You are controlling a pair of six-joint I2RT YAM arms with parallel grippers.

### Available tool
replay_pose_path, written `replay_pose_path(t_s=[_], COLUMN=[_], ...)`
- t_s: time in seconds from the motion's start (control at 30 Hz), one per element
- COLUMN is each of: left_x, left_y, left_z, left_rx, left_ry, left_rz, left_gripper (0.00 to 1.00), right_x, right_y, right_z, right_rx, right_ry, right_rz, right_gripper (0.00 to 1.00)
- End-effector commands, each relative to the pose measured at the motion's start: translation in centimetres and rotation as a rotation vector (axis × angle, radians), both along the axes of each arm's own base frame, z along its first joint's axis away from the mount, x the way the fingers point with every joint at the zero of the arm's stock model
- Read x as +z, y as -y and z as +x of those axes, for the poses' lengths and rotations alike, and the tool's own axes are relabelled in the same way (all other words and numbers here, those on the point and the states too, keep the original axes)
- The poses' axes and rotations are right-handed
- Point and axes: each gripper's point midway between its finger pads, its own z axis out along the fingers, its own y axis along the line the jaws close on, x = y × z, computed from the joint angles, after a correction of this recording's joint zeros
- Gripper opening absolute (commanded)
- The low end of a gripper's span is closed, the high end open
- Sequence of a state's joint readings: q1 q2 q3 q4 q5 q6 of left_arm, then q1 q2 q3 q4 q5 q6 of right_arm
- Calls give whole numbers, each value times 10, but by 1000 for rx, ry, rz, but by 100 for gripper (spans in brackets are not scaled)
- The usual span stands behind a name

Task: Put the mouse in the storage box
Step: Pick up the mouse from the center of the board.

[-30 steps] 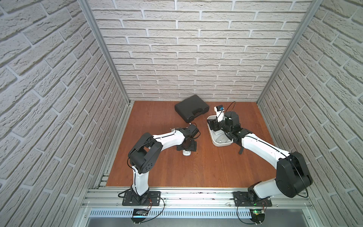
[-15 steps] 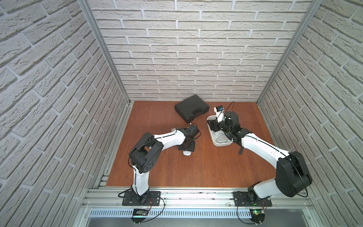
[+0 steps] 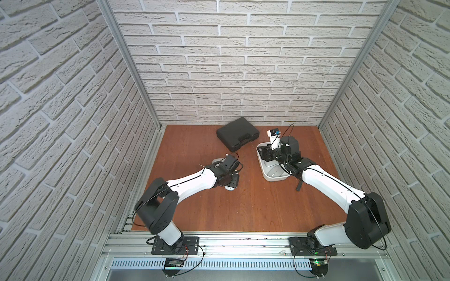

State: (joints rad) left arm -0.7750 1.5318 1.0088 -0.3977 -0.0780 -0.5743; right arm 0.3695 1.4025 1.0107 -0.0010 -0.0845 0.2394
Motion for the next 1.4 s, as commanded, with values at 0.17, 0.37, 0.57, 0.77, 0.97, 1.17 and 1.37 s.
replay_pose_path(t_s=[0.17, 0.37, 0.57, 0.77, 0.97, 1.17, 1.37], left_x=[79, 84, 86, 85, 86, 87, 85], left_y=[2, -1, 1, -1, 1, 0, -1], left_z=[4, -1, -4, -7, -8, -8, -7], left_rx=[-136, -169, -189, -192, -198, -193, -177], left_ry=[377, 430, 446, 450, 451, 451, 444], left_rz=[-161, -170, -196, -201, -211, -215, -213], left_gripper=[57, 58, 58, 58, 57, 57, 59], right_x=[51, 35, 13, -7, -19, -24, -27], right_y=[-39, -88, -123, -143, -158, -170, -171], right_z=[-37, -59, -72, -79, -77, -78, -78], right_rx=[173, 322, 397, 431, 442, 466, 468], right_ry=[-8, -116, -191, -257, -301, -332, -338], right_rz=[330, 424, 429, 438, 475, 518, 517], right_gripper=[67, 67, 66, 61, 48, 37, 24])
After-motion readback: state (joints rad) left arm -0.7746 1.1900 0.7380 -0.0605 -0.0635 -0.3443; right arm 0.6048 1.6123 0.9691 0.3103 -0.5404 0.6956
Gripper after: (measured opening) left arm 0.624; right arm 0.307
